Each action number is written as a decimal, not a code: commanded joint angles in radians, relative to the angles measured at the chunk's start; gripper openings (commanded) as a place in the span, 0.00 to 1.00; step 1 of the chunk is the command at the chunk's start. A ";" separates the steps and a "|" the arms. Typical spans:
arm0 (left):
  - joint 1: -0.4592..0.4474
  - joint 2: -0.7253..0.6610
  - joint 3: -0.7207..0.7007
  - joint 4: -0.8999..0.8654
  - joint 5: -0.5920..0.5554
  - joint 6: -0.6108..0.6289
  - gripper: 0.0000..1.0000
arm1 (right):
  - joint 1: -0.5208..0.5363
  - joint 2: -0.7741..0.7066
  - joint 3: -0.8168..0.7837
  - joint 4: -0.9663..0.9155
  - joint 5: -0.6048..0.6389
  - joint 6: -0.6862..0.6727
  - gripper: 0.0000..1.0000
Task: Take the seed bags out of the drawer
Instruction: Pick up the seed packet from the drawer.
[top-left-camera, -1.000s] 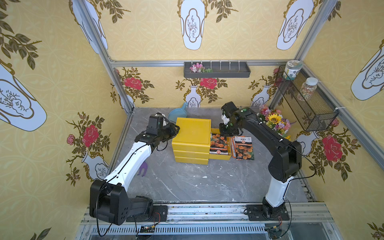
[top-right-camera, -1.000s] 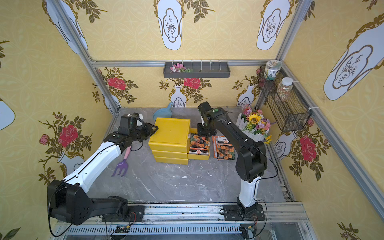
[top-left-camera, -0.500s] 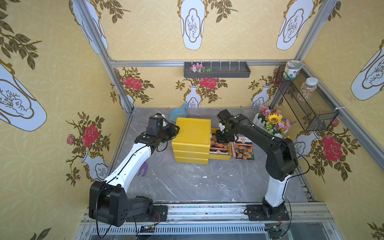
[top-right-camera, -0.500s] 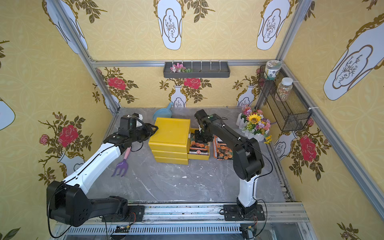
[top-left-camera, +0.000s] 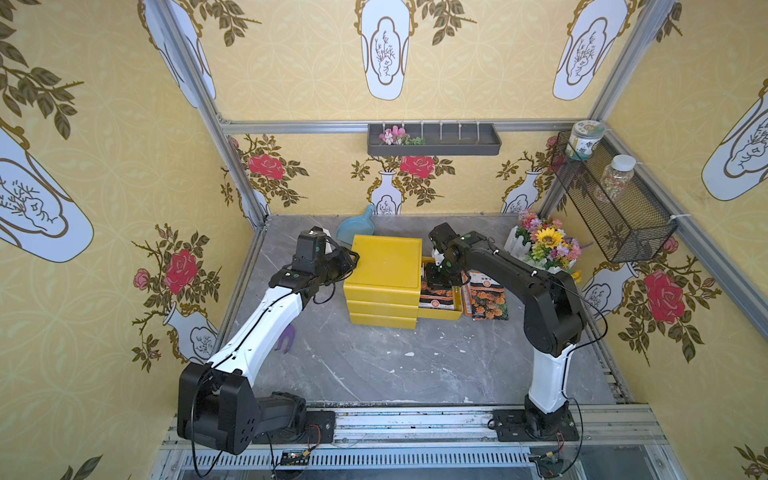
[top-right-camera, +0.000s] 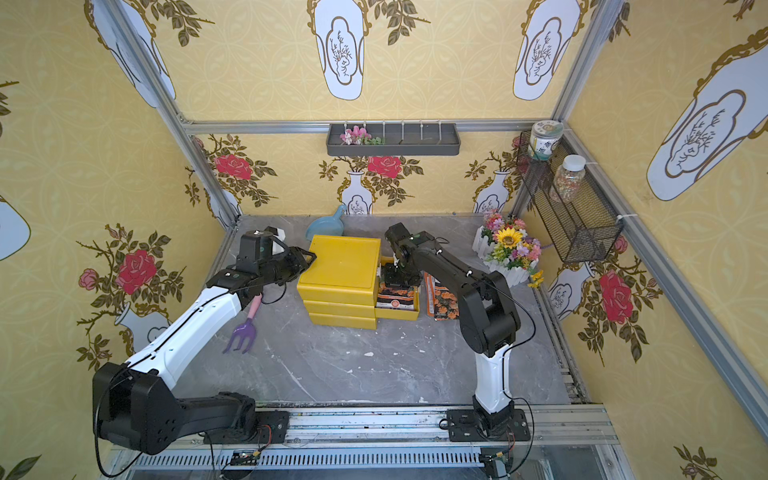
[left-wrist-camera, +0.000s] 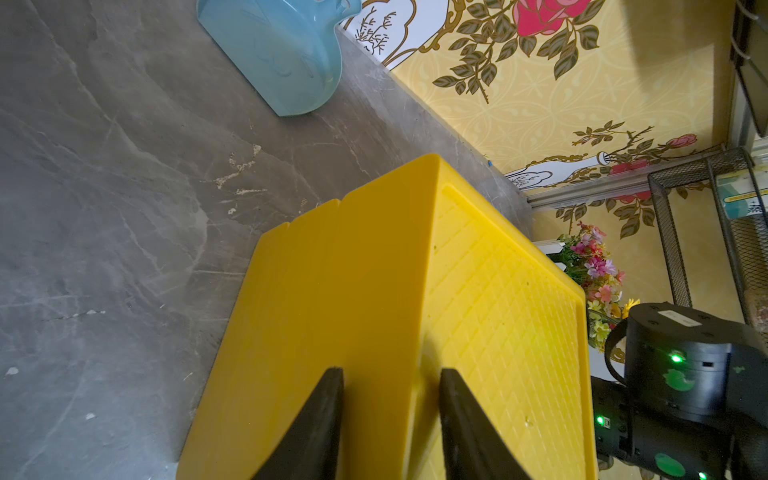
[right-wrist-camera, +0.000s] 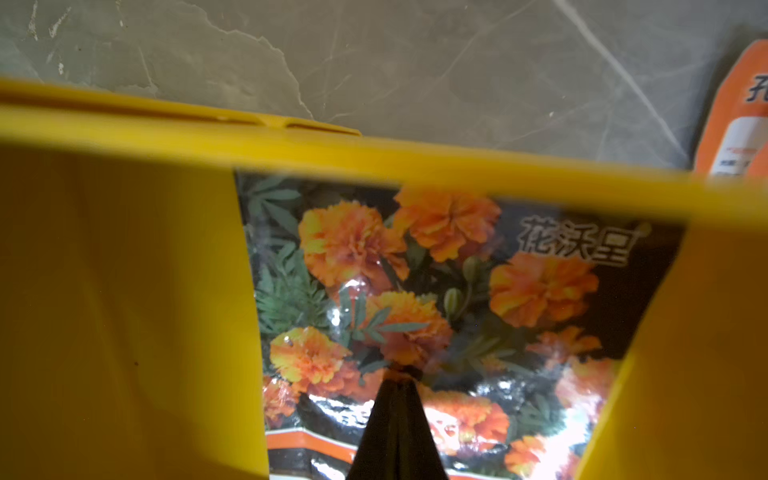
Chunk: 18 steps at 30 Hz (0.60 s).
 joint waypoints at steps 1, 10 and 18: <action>0.000 0.011 -0.024 -0.251 -0.027 0.008 0.42 | 0.003 0.008 -0.017 0.044 -0.065 0.019 0.08; -0.001 0.011 -0.024 -0.251 -0.026 0.006 0.42 | -0.019 -0.031 -0.075 0.154 -0.228 0.068 0.13; -0.001 0.014 -0.016 -0.253 -0.029 0.010 0.42 | -0.048 -0.078 -0.071 0.141 -0.233 0.068 0.21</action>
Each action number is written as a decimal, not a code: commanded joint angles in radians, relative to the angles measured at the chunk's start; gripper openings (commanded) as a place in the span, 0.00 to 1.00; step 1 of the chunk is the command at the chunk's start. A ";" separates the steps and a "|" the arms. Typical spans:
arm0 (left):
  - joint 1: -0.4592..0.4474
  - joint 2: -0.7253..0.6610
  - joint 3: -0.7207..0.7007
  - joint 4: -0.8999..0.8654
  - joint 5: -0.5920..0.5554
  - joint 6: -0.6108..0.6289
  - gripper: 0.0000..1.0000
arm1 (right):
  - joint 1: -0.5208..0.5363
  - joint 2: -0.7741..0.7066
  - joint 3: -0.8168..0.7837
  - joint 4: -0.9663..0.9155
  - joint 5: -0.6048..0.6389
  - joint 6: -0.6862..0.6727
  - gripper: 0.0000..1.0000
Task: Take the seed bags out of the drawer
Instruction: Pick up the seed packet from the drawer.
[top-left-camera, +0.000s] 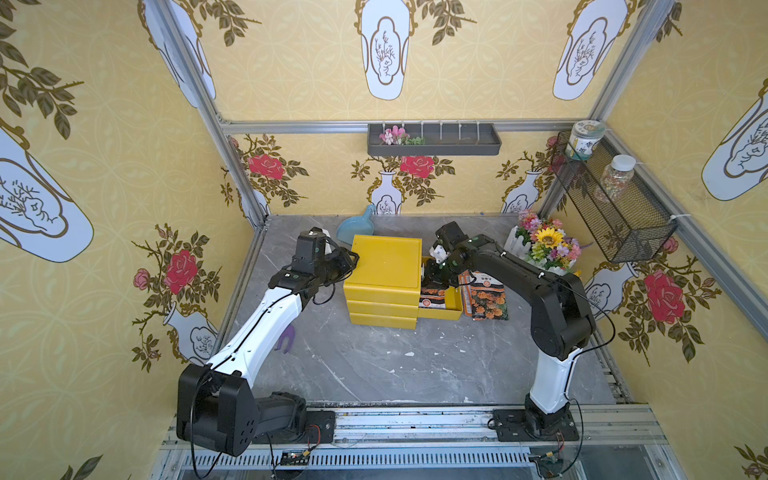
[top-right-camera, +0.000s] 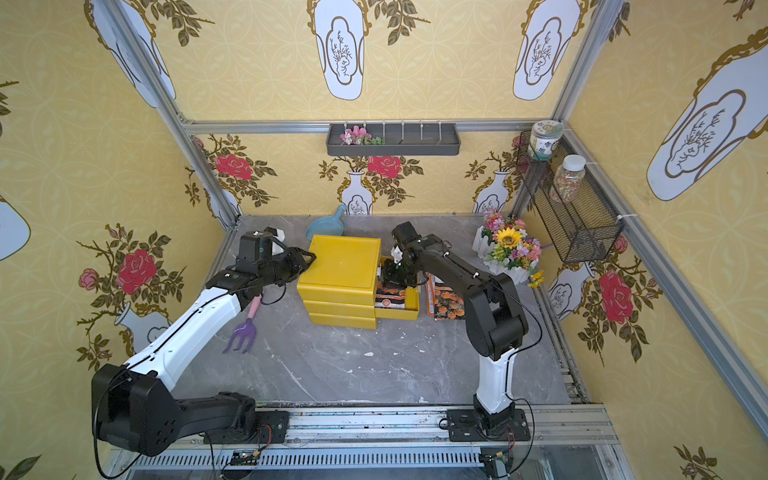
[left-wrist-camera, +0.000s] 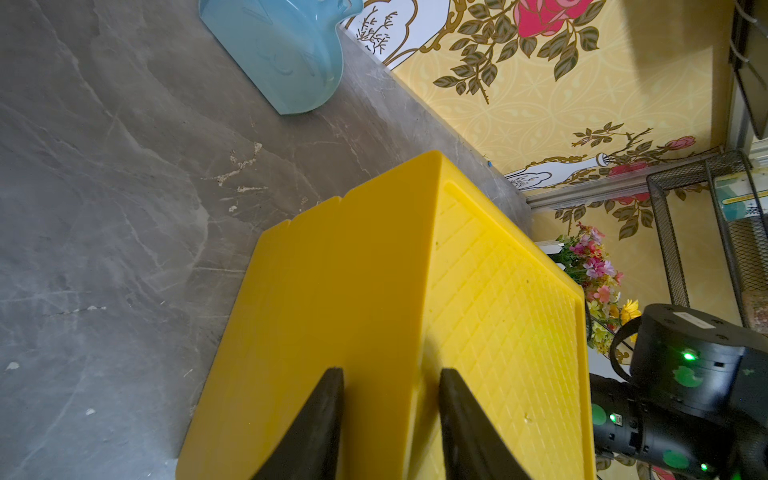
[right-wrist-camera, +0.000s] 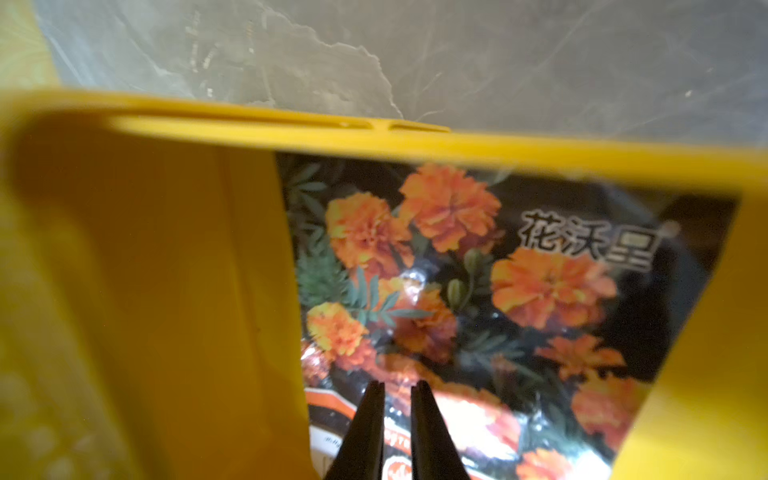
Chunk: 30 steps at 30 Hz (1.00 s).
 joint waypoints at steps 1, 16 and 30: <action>0.000 0.021 -0.011 -0.249 -0.027 0.017 0.42 | -0.004 -0.019 0.023 -0.015 0.005 -0.003 0.22; -0.001 0.023 -0.010 -0.247 -0.028 0.016 0.42 | 0.020 0.026 0.106 -0.176 0.212 -0.044 0.24; 0.000 0.002 -0.026 -0.251 -0.031 0.011 0.42 | 0.048 0.093 0.082 -0.071 0.068 0.012 0.18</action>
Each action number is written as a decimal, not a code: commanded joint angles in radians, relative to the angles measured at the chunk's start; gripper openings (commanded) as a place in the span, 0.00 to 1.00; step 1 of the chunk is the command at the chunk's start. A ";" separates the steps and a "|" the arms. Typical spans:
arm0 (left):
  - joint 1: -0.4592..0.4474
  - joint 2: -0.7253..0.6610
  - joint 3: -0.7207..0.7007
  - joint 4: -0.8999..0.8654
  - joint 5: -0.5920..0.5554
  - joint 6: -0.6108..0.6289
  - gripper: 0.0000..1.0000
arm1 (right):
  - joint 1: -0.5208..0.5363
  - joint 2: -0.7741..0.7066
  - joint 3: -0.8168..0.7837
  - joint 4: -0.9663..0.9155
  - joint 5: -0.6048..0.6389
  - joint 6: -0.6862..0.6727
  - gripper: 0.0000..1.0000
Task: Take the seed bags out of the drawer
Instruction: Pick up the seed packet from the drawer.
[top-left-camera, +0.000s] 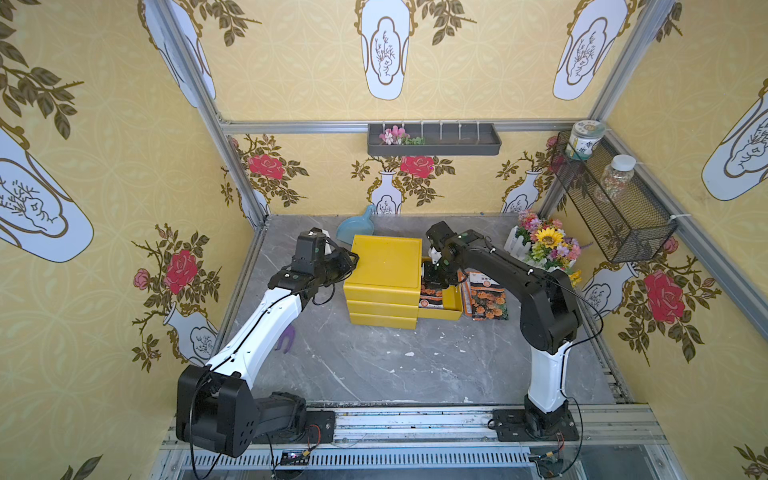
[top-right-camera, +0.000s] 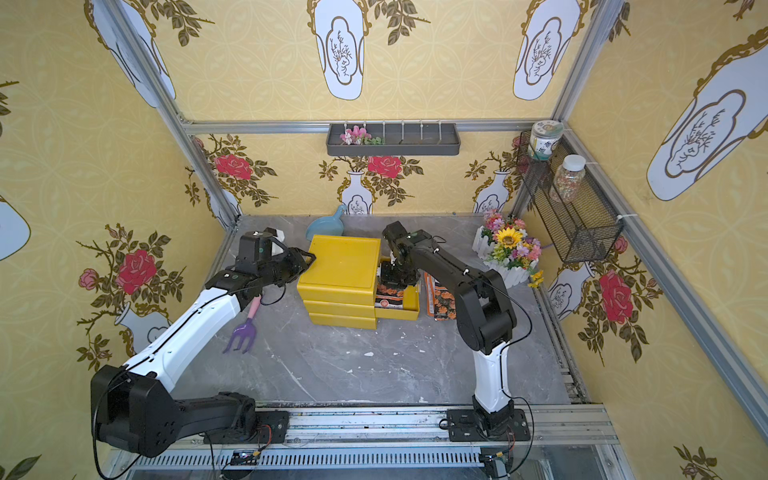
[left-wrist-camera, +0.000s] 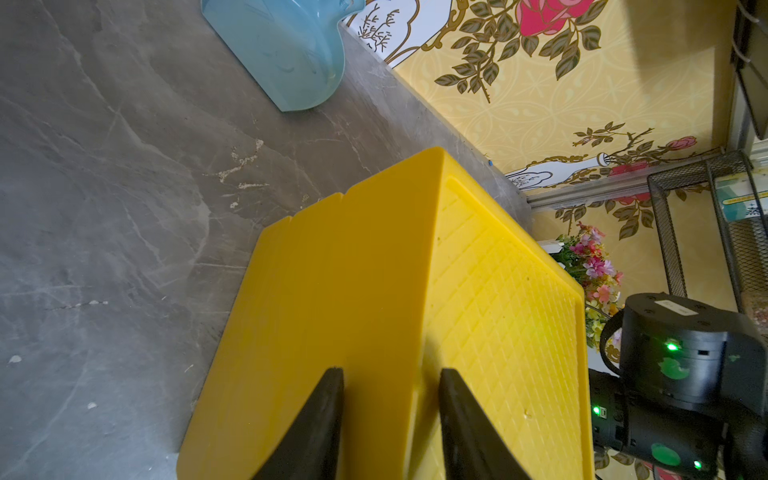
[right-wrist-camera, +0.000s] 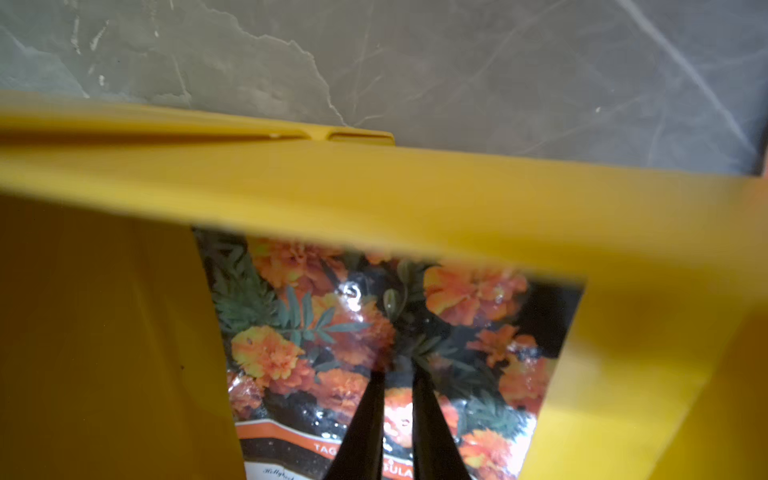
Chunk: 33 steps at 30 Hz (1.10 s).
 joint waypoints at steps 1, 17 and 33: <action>0.000 0.013 -0.022 -0.245 -0.031 0.017 0.42 | -0.006 -0.003 -0.044 0.082 -0.113 0.047 0.18; 0.000 0.010 -0.022 -0.247 -0.029 0.019 0.42 | -0.054 -0.126 -0.061 0.015 -0.079 0.017 0.28; 0.000 0.006 -0.021 -0.245 -0.029 0.019 0.42 | -0.029 -0.053 -0.023 -0.048 0.032 -0.004 0.41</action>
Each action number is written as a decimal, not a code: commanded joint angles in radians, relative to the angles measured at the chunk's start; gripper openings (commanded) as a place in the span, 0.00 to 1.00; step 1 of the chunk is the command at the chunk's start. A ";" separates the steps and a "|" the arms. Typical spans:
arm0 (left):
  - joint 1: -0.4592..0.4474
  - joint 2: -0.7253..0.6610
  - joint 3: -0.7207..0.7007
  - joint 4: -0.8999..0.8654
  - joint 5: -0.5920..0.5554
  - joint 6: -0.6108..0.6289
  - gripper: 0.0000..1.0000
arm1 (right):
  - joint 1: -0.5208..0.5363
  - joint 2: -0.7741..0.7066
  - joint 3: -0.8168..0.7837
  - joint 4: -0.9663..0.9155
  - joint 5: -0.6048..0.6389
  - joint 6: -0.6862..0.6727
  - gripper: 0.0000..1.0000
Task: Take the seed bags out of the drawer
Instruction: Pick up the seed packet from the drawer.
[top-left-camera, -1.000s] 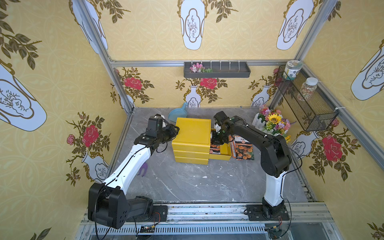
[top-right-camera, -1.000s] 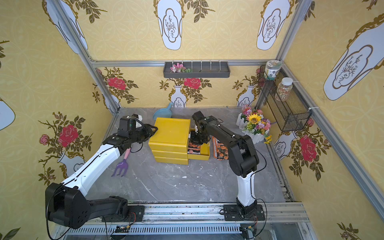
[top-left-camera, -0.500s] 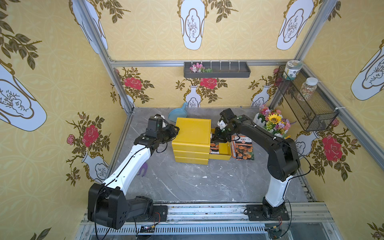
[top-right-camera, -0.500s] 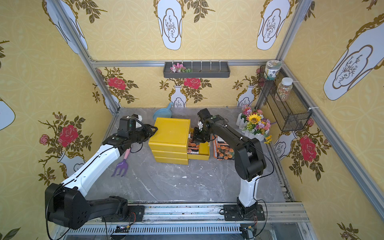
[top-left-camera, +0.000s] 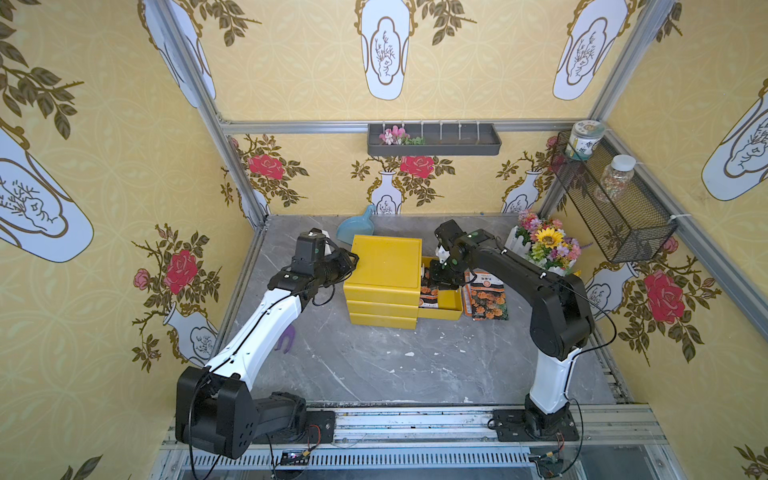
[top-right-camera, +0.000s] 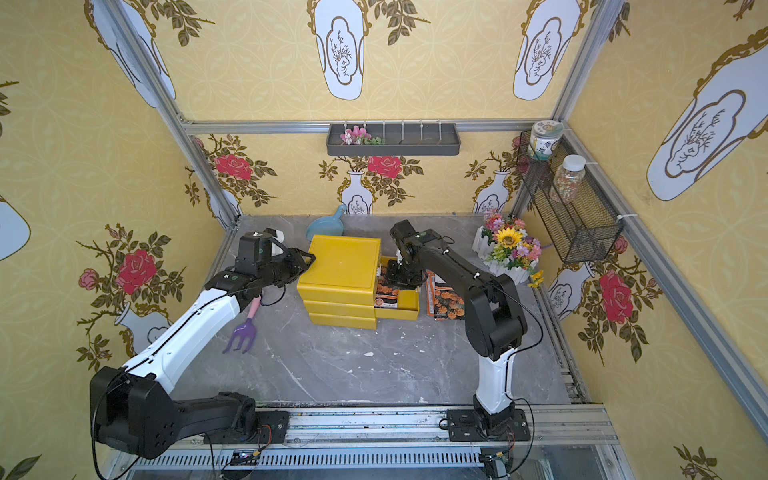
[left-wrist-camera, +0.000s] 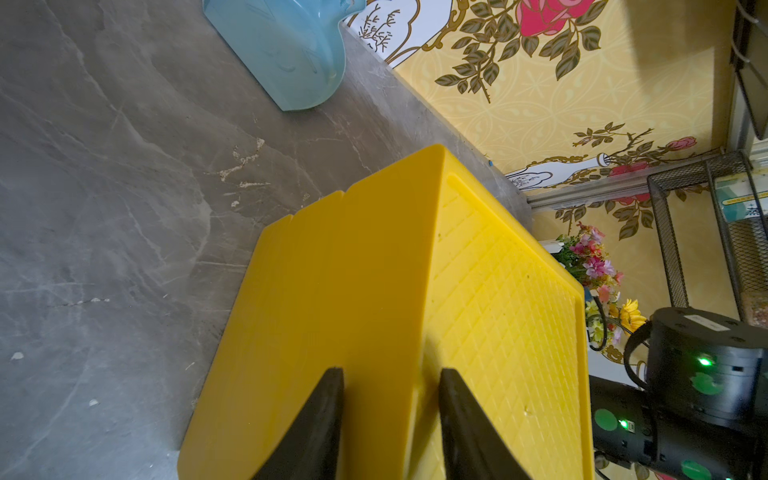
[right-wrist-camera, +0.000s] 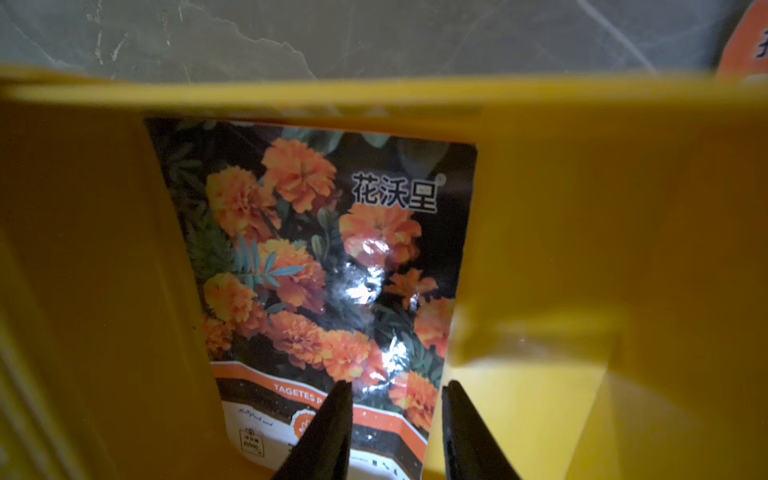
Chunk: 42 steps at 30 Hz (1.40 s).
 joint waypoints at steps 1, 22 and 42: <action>0.000 0.013 -0.018 -0.243 -0.026 0.020 0.42 | 0.006 0.018 0.014 -0.012 0.025 -0.006 0.41; 0.001 0.019 -0.020 -0.251 -0.026 0.028 0.42 | 0.010 0.060 -0.023 0.100 -0.092 0.082 0.24; 0.000 0.008 -0.021 -0.254 -0.037 0.029 0.42 | -0.017 -0.021 0.021 0.027 -0.065 0.051 0.00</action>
